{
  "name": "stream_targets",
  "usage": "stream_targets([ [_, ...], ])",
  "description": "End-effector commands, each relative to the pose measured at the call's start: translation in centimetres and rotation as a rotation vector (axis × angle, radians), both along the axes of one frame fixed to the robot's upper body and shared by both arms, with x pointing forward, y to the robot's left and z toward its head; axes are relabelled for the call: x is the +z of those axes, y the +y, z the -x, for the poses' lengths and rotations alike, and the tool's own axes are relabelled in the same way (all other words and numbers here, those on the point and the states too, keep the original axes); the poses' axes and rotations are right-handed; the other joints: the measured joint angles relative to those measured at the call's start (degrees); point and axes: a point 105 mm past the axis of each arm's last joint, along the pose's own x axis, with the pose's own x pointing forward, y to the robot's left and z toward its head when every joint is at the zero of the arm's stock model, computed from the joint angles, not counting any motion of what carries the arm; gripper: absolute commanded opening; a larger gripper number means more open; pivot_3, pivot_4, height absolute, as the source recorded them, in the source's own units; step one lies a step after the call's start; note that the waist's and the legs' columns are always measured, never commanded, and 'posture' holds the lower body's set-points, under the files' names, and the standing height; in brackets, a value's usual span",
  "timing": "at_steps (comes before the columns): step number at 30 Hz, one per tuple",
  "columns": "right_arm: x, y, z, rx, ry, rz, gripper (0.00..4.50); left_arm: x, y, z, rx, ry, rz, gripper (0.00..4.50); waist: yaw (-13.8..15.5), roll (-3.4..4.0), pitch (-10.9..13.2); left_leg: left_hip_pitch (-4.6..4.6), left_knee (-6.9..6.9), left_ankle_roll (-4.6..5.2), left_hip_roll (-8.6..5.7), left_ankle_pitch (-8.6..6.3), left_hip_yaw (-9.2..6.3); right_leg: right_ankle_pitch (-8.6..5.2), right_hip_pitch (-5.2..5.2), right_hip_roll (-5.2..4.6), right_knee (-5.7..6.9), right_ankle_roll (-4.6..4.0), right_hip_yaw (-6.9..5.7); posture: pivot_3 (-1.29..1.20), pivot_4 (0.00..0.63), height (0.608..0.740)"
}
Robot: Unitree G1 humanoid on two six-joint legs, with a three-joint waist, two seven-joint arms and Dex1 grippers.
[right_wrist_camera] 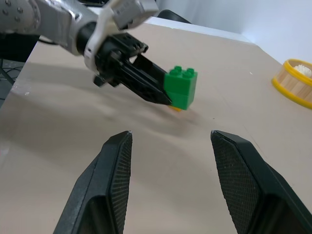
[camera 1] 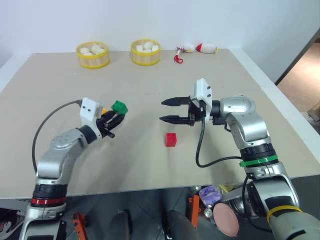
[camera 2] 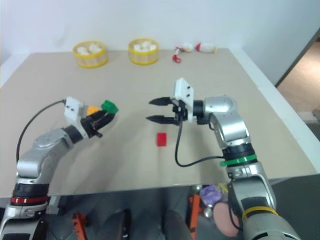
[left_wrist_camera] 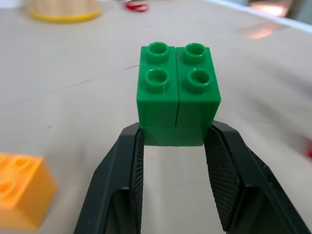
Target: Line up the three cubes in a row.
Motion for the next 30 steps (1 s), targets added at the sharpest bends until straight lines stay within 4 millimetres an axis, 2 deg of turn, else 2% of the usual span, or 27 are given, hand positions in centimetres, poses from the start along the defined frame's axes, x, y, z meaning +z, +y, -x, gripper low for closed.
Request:
stream_targets([
  [1, 1.6, -0.1, 1.0, 0.045, -0.035, 0.0, 2.65, 0.3, -1.0, 2.2, -0.208, -0.038, -0.058, 1.25, -0.01, 0.0, 0.0, 0.0, 0.0, 0.0, 0.0, 0.0, 0.0, -0.01, 0.0, 0.0, 0.0, -0.01, 0.0, 0.0, 0.15, 0.74],
  [6, 1.2, -1.1, 2.2, 0.087, 0.012, 0.042, 2.65, -2.1, -1.3, 3.6, -0.406, 0.001, -0.202, 1.25, 0.03, 0.0, 0.0, 0.0, 0.03, 0.0, 0.01, 0.0, 0.02, -0.17, -0.01, -0.02, 0.01, -0.3, -0.01, 0.0, 0.15, 0.74],
  [10, 1.3, -2.1, 2.3, 0.065, 0.034, 0.047, 2.65, -3.8, -1.5, 3.7, -0.505, 0.019, -0.302, 1.25, 0.05, 0.0, 0.0, -0.01, 0.08, 0.01, 0.01, 0.01, 0.05, -0.17, -0.01, -0.04, 0.01, -0.34, 0.0, 0.0, 0.15, 0.74],
  [17, 1.0, -3.2, 3.3, 0.062, 0.107, 0.04, 2.65, -3.5, -3.2, 2.1, -0.596, 0.013, -0.287, 1.25, 0.2, 0.0, 0.0, -0.12, 0.13, 0.02, 0.03, 0.01, 0.06, -0.12, -0.14, 0.0, 0.06, -0.33, 0.01, 0.0, 0.15, 0.74],
  [20, 0.5, -4.0, 3.8, 0.063, 0.13, 0.055, 2.65, -3.5, -3.7, 1.4, -0.622, 0.004, -0.303, 1.25, 0.3, 0.0, 0.0, -0.16, 0.13, 0.04, 0.02, 0.0, 0.06, -0.01, -0.17, 0.01, 0.06, -0.05, 0.02, 0.0, 0.15, 0.74],
  [27, -1.4, -6.5, 3.4, -0.027, 0.157, 0.104, 2.65, -3.8, -4.6, 0.8, -0.695, 0.002, -0.341, 1.25, 0.18, 0.0, 0.0, -0.21, 0.14, 0.14, 0.03, -0.06, 0.05, -0.03, -0.25, 0.1, 0.09, -0.03, 0.1, 0.0, 0.15, 0.74],
  [30, -1.5, -6.9, 3.0, -0.056, 0.154, 0.098, 2.65, -4.1, -4.7, 0.7, -0.707, 0.006, -0.354, 1.25, 0.08, 0.0, 0.0, -0.2, 0.16, 0.15, 0.04, -0.06, 0.05, -0.01, -0.26, 0.13, 0.12, -0.03, 0.12, 0.0, 0.15, 0.74],
])
